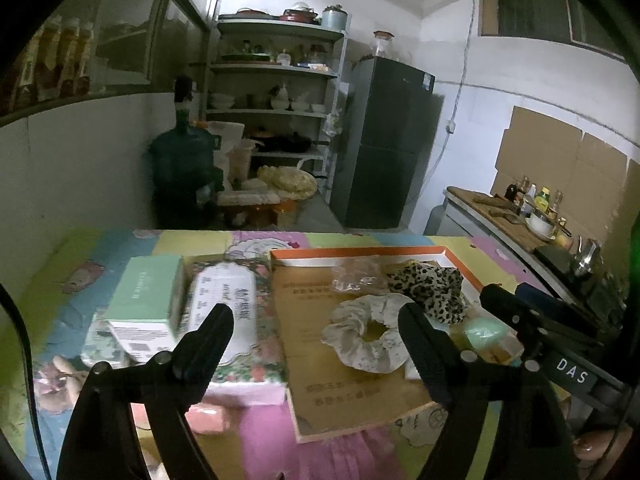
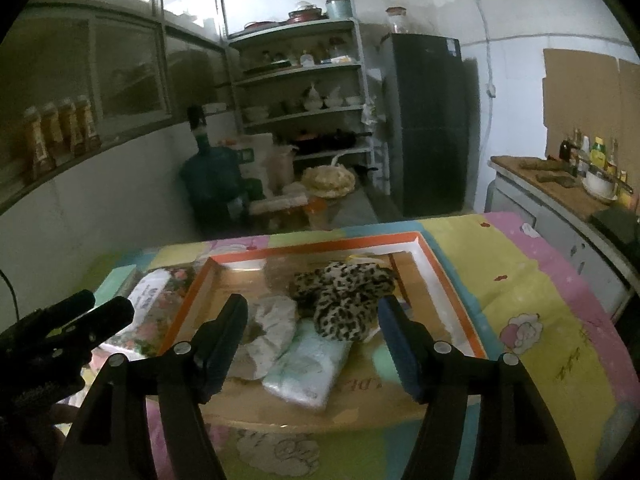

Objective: Organize soft objects
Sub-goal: 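Lift both tools from the tray and move them over the plush toys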

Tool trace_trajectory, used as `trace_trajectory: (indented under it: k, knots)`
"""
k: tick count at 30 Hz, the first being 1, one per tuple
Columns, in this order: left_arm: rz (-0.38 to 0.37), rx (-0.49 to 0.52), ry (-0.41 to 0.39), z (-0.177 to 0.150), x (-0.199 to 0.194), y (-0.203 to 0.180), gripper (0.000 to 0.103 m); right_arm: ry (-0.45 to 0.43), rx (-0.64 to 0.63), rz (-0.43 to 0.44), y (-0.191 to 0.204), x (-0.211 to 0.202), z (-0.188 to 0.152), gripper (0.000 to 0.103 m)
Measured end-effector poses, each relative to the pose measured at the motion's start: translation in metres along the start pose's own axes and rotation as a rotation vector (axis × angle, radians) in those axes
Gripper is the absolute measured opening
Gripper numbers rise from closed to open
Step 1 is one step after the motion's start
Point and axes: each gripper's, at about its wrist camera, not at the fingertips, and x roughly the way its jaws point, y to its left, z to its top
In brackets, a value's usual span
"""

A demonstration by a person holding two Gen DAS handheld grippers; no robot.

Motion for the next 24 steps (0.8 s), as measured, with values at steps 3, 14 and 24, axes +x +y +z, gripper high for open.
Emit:
trace_trajectory:
  k: [3, 14, 24]
  knots:
    - [0.012, 0.001, -0.015, -0.002, -0.01, 0.006, 0.084, -0.007, -0.009, 0.006, 0.009, -0.007, -0.001, 0.07]
    - [0.065, -0.004, -0.054, -0.01, -0.046, 0.035, 0.084, -0.026, -0.041, 0.039, 0.05, -0.026, -0.008, 0.071]
    - [0.113, -0.035, -0.077, -0.02, -0.074, 0.067, 0.084, -0.027, -0.072, 0.073, 0.082, -0.039, -0.017, 0.071]
